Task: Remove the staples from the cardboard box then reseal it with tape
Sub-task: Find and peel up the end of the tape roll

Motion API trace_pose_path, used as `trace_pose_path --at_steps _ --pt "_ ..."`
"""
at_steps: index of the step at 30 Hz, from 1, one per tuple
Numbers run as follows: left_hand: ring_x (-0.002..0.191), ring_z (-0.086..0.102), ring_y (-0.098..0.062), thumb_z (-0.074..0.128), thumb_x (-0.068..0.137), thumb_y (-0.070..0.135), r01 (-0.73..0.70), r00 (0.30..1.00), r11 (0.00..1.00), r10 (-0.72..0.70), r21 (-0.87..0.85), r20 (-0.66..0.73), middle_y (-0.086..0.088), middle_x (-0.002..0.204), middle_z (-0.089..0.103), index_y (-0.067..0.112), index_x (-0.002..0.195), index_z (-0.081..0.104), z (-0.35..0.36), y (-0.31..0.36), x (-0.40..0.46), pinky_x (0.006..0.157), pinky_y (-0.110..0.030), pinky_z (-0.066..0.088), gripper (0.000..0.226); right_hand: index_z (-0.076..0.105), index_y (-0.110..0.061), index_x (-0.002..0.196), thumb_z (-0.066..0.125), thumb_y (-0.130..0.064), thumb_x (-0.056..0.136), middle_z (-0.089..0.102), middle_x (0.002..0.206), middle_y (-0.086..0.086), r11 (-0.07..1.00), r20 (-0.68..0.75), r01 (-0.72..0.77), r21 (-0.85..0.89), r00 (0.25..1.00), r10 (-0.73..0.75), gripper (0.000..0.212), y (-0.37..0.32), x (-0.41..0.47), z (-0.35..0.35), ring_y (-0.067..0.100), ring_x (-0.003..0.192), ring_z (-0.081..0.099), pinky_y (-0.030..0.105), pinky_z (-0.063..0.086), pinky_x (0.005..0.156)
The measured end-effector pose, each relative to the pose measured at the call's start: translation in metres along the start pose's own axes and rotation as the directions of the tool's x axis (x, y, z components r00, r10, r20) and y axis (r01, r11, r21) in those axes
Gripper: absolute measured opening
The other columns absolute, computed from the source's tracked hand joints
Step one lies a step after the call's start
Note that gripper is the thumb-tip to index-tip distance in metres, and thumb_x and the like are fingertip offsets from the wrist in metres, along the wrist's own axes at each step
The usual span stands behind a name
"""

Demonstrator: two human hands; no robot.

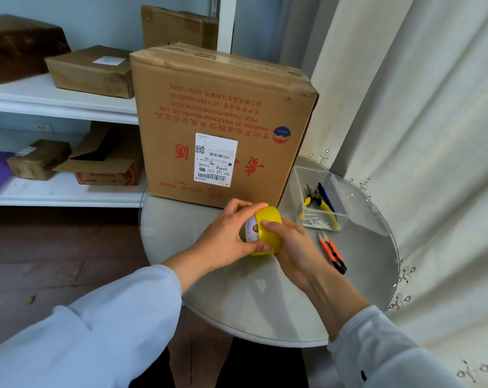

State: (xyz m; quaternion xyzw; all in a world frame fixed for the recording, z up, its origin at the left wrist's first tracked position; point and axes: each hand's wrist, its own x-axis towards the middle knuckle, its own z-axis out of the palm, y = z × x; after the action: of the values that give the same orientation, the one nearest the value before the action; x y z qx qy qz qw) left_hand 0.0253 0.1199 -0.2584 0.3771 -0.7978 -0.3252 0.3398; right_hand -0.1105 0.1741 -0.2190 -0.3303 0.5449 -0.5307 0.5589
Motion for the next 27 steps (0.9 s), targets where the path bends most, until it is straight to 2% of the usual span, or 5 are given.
trace_pose_path --at_steps 8,16,19,23,27 --pt "0.12 0.042 -0.009 0.08 0.07 0.039 0.005 1.0 1.0 -0.004 -0.005 0.012 0.006 0.126 0.038 0.035 0.141 0.04 -0.001 -0.002 0.001 0.099 -0.03 0.042 0.082 0.063 0.002 0.102 0.051 0.002 0.09 0.06 0.103 0.023 1.0 0.067 0.029 0.003 0.997 -0.03 0.016 0.002 0.001 -0.006 0.032 0.095 0.053 0.037 0.045 0.078" --pt "0.117 0.044 -0.009 0.081 0.069 0.037 -0.006 1.0 1.0 0.006 -0.017 -0.007 0.005 0.124 0.039 0.032 0.14 0.041 0.0 0.0 0.0 0.095 -0.024 0.041 0.081 0.057 -0.005 0.073 0.044 0.008 0.084 0.059 0.071 0.013 0.994 -0.101 0.03 -0.101 0.994 -0.04 0.021 -0.002 0.003 0.01 0.022 0.066 0.051 0.029 0.041 0.055" --pt "0.116 0.044 -0.009 0.081 0.069 0.038 -0.027 1.0 1.0 0.027 0.016 -0.009 0.005 0.124 0.038 0.032 0.14 0.042 0.001 0.001 -0.002 0.096 -0.025 0.042 0.082 0.055 -0.001 0.076 0.037 0.017 0.073 0.051 0.079 0.017 0.995 -0.159 0.033 -0.092 0.986 -0.048 0.025 0.007 0.006 0.007 0.026 0.069 0.045 0.028 0.037 0.051" --pt "0.117 0.043 -0.008 0.08 0.069 0.042 -0.028 1.0 0.999 0.028 0.041 -0.005 0.006 0.126 0.037 0.034 0.141 0.04 0.0 0.001 -0.003 0.097 -0.029 0.043 0.082 0.055 0.001 0.093 0.055 -0.009 0.061 0.052 0.091 0.025 0.999 -0.083 -0.04 0.004 0.996 0.04 0.033 0.005 0.001 0.005 0.032 0.084 0.047 0.04 0.039 0.071" --pt "0.111 0.043 -0.005 0.08 0.068 0.043 -0.015 1.0 0.999 0.015 0.035 0.001 0.008 0.122 0.038 0.035 0.14 0.041 -0.002 0.001 0.0 0.094 -0.025 0.042 0.082 0.06 0.009 0.109 0.062 -0.004 0.087 0.062 0.098 0.024 1.0 -0.037 0.02 -0.006 0.999 -0.02 0.026 0.002 0.002 0.002 0.032 0.09 0.056 0.043 0.044 0.078"
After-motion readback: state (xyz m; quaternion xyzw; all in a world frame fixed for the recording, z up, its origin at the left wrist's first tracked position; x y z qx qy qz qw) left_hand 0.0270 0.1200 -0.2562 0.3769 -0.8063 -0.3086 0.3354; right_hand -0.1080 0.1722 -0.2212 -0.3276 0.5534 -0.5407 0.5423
